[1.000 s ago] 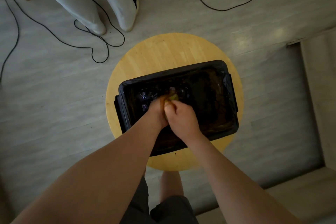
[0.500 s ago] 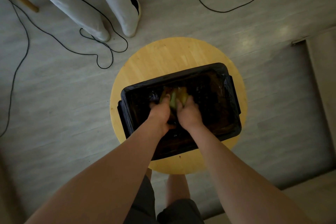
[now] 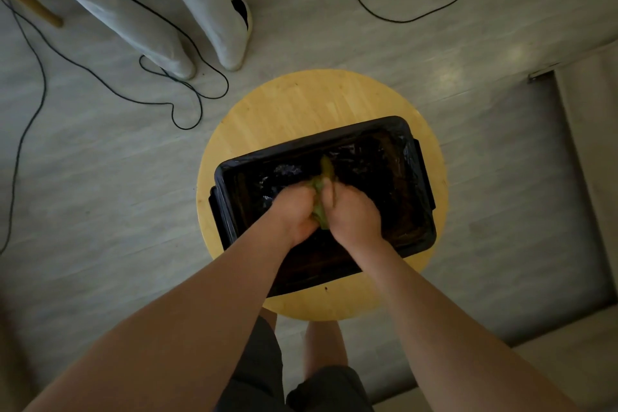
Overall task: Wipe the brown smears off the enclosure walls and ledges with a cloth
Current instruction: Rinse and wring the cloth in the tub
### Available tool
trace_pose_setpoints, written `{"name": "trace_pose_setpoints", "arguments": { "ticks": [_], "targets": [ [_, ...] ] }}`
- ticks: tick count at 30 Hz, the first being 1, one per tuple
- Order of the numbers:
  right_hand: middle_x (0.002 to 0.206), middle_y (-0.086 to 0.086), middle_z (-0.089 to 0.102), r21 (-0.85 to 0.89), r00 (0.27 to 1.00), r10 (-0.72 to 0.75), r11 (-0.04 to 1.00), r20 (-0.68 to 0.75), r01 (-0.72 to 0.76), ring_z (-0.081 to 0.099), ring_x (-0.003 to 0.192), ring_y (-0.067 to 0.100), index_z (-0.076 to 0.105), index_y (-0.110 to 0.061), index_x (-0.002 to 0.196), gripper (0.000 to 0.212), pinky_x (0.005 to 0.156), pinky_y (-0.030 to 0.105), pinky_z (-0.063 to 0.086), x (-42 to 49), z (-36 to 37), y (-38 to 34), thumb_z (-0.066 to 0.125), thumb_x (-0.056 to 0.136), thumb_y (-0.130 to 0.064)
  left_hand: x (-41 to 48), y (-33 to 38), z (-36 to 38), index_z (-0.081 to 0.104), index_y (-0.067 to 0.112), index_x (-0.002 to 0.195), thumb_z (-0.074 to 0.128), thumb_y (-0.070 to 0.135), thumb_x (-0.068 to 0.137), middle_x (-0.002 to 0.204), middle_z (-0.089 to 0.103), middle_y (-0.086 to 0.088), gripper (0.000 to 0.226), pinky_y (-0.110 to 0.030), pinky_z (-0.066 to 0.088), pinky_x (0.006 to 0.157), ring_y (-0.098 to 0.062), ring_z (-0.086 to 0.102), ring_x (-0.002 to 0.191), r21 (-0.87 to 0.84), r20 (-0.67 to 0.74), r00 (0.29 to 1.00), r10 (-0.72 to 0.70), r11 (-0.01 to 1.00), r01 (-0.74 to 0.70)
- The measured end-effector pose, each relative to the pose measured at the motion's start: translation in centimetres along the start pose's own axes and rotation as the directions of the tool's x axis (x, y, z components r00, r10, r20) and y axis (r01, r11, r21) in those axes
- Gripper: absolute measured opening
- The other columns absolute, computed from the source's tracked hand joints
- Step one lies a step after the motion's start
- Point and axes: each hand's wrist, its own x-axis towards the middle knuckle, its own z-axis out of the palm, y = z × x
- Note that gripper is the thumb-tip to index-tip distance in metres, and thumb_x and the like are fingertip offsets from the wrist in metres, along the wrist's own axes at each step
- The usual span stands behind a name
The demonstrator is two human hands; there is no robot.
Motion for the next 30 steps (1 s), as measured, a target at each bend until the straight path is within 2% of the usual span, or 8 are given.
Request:
{"name": "trace_pose_setpoints", "arguments": {
  "ticks": [3,6,12,17,19,22,26,30],
  "targets": [
    [0.102,0.006,0.064,0.264,0.936,0.266,0.909,0.230,-0.323,0.065,0.095,0.030,0.057,-0.020,0.121,0.046,0.072,0.038,0.051,1.7,-0.9,1.6,0.033,0.107,-0.056,-0.2,-0.6,-0.4,0.069,0.006,0.124,0.048,0.004,0.103,0.112,0.075,-0.018,0.030,-0.047,0.060,0.091,-0.033,0.072,0.105,0.162,0.015,0.999,0.029,0.986,-0.031],
    [0.113,-0.006,0.067,0.514,0.752,0.285,0.585,0.594,-0.628,0.064,0.105,0.018,0.057,-0.039,0.127,0.046,0.076,0.034,0.052,1.8,-2.7,1.0,0.038,0.100,-0.072,0.0,-0.4,-1.3,0.071,0.015,0.124,0.049,0.006,0.101,0.110,0.077,-0.015,0.033,-0.050,0.061,0.090,-0.034,0.073,0.104,0.298,-0.009,0.999,0.032,0.954,-0.028],
    [0.116,0.005,0.061,0.513,0.800,0.448,0.615,0.398,-0.599,0.062,0.098,0.027,0.051,-0.022,0.133,0.030,0.059,0.033,0.056,2.1,-1.8,2.4,0.042,0.109,-0.039,1.0,-0.7,-1.7,0.047,0.020,0.133,0.068,0.011,0.094,0.113,0.066,-0.011,0.045,-0.043,0.062,0.083,-0.028,0.070,0.099,0.263,-0.216,0.975,0.059,0.965,0.000],
    [0.123,0.018,0.056,0.418,0.755,0.609,0.637,0.242,-0.648,0.061,0.098,0.039,0.031,-0.020,0.142,0.038,0.082,0.058,0.060,2.5,1.0,1.0,0.037,0.107,-0.032,0.8,-1.5,-0.8,0.050,0.025,0.140,0.068,0.038,0.095,0.127,0.062,-0.006,0.050,-0.044,0.053,0.074,-0.027,0.062,0.109,0.103,-0.188,0.979,-0.083,0.989,0.103],
    [0.116,0.014,0.058,0.292,0.799,0.497,0.752,0.338,-0.591,0.062,0.102,0.037,0.042,-0.017,0.133,0.030,0.086,0.051,0.058,1.8,1.0,-0.7,0.036,0.108,-0.031,0.4,-1.4,-0.1,0.061,0.022,0.132,0.057,0.045,0.100,0.126,0.067,-0.012,0.040,-0.055,0.053,0.086,-0.033,0.063,0.113,-0.118,-0.092,0.980,-0.177,0.979,0.166],
    [0.092,0.009,0.063,0.331,0.901,0.239,0.871,0.361,-0.363,0.062,0.082,0.027,0.056,-0.015,0.102,0.025,0.072,0.042,0.054,-0.7,-0.2,-3.1,0.038,0.107,-0.031,0.5,-0.9,-0.6,0.071,0.014,0.115,0.047,0.052,0.104,0.107,0.076,-0.015,0.047,-0.045,0.055,0.083,-0.031,0.069,0.103,-0.281,-0.060,0.980,-0.192,0.945,0.168],
    [0.057,0.001,0.050,0.385,0.986,0.015,0.920,0.164,-0.078,0.049,0.050,0.017,0.046,-0.018,0.070,0.034,0.046,0.032,0.035,-3.2,-2.3,-4.4,0.049,0.103,-0.027,0.3,-0.1,-1.4,0.067,0.014,0.074,0.049,0.033,0.105,0.068,0.063,-0.005,0.041,-0.030,0.053,0.063,-0.018,0.066,0.062,-0.167,0.007,0.984,-0.179,0.970,0.177],
    [0.057,-0.002,0.046,0.365,0.995,-0.044,0.931,0.091,0.008,0.046,0.049,0.014,0.046,-0.014,0.070,0.031,0.047,0.026,0.028,-2.7,-1.9,-3.5,0.045,0.097,-0.029,-0.2,-0.2,-0.7,0.068,0.012,0.087,0.050,0.018,0.103,0.078,0.065,-0.008,0.025,-0.033,0.055,0.070,-0.021,0.065,0.075,-0.150,0.010,0.992,-0.129,0.980,0.129]
  ]
}}
